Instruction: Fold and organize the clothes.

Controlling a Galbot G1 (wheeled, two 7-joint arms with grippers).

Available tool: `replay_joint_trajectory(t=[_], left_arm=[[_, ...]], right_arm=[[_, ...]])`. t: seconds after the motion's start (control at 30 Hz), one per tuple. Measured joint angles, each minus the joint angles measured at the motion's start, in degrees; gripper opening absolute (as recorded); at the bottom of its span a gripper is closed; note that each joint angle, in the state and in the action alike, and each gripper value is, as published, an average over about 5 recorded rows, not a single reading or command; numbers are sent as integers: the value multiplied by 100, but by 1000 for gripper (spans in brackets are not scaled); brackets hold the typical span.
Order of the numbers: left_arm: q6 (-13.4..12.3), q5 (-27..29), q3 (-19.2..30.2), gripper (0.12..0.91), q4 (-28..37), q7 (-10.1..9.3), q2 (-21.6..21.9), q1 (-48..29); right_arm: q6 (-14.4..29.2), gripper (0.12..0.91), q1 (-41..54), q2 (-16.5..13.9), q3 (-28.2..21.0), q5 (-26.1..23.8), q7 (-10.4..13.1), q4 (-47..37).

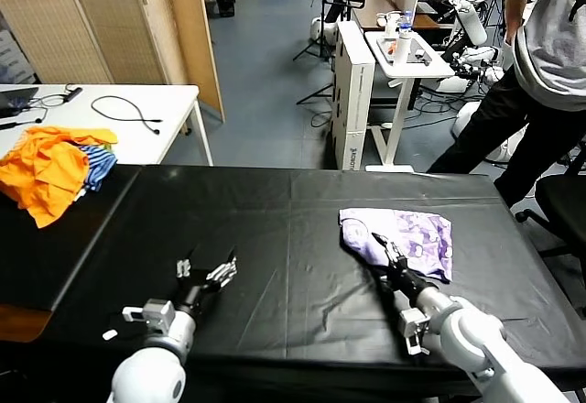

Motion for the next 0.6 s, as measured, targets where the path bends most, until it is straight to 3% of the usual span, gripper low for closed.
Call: replay_joint_trajectory(t=[0.07,0.13,0.47,0.53,0.6], left_arm=[[-5,13,4,907,0,0,-14,7],[-10,26,9,907,0,1,-33,12],[-54,117,78,907,18,9,-149,58],[-68,132,91,907,28,12,-163,72],[-80,140,99,907,34,15,-170,83]], right_arm=[[-23,877,-17,25,6,150,60,-28],[-73,797,-48,47,25,341,113,-48],[-511,205,-237,162,274,2302,386,-86],[-634,156,-249,163,340,2829,420,-59],[-789,157,-236,161,388,3422,467,-26]])
